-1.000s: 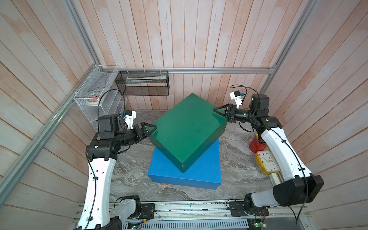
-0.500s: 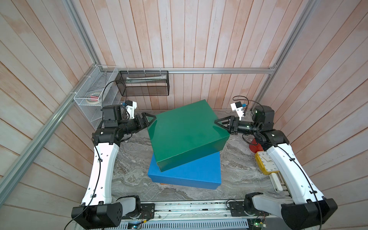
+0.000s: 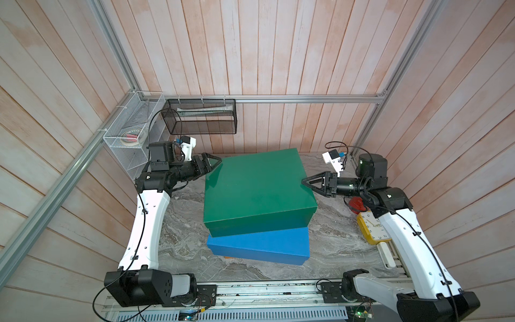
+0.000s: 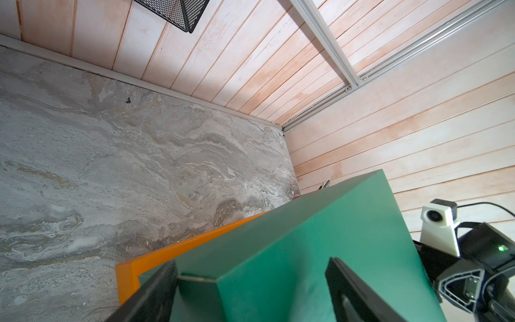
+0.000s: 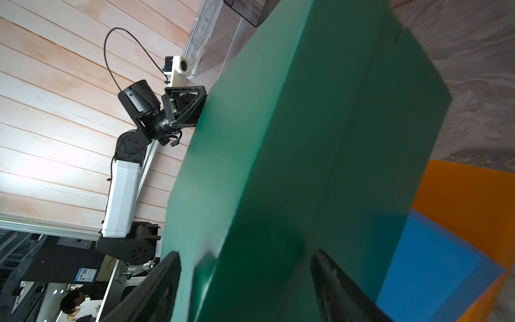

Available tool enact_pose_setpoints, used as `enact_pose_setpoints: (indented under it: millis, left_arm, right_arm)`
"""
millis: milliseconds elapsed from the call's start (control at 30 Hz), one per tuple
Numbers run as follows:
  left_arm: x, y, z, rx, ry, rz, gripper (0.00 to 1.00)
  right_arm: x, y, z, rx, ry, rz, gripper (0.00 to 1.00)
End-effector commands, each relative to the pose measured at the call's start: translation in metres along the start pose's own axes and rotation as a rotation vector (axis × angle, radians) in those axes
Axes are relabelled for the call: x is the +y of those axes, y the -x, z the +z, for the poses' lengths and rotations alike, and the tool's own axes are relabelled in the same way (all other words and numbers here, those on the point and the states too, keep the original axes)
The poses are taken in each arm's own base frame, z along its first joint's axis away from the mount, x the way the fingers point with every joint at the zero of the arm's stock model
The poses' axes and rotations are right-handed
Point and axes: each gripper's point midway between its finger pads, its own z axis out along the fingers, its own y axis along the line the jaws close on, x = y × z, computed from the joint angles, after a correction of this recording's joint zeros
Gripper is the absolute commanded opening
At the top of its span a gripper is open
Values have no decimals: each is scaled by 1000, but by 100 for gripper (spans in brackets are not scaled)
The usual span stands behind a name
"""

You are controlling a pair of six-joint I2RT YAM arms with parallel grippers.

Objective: Stack the shoeboxes
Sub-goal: Adjust the shoebox.

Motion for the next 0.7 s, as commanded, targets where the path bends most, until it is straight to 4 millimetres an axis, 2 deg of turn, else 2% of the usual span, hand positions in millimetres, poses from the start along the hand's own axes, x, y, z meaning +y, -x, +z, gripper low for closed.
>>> enact_pose_setpoints:
  millis: [0,100,200,433,667]
  left_arm:
    - [-11,-2,-11,-12,4,56,88]
    - [-8,-7,-18,-21,36,52,89]
    - [-11,-11,-24,-30,36,52,90]
    - [-23,-9,-18,-16,-44,41,90]
    - [-31,-16,2,45,-99,43,90]
  right_arm:
    - [-6,17,-9,-43,-59,-54,77]
    - [-14,28,-9,-59,-78,-59,78]
    - [-13,28,0,-34,-36,-50,77]
    - [-2,3,16,33,-3,-62,75]
    - [10,-10,2,-9,-12,-35,70]
